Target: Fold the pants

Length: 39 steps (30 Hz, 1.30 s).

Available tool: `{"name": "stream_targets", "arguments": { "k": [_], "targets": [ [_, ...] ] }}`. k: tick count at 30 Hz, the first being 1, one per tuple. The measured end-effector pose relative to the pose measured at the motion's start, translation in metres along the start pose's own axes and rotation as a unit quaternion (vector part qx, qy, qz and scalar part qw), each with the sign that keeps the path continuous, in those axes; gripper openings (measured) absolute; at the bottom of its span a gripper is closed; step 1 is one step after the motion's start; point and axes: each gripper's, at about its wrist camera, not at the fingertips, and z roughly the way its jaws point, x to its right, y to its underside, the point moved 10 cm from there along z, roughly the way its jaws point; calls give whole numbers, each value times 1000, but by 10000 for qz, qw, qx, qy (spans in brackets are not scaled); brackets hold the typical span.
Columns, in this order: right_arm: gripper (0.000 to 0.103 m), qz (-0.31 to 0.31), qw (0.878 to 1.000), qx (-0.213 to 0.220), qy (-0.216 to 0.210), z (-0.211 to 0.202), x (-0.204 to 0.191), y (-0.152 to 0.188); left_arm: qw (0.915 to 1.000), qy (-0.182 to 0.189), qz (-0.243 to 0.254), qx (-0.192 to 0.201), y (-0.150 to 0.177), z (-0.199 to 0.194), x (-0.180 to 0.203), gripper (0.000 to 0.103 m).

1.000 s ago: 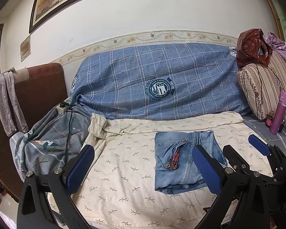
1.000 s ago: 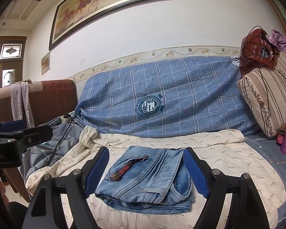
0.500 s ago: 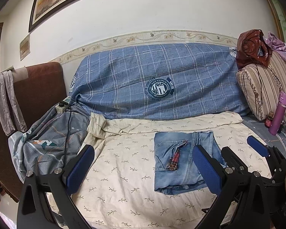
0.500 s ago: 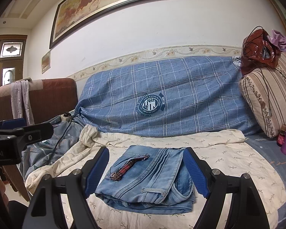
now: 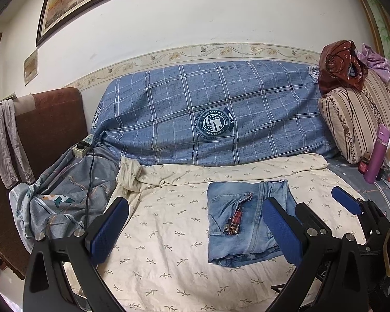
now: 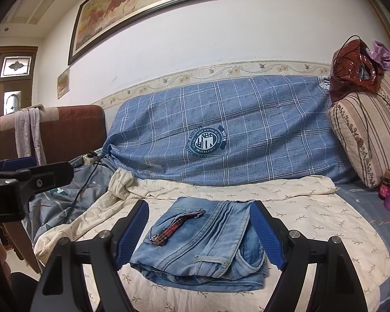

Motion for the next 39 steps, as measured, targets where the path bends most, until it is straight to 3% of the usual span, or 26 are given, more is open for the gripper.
{"name": "stream_targets", "arguments": {
  "k": [39],
  "targets": [
    [83,-14,10000,-18,-25,3,1,0,9999,96,-45,-66,5,5,2,102]
  ]
}}
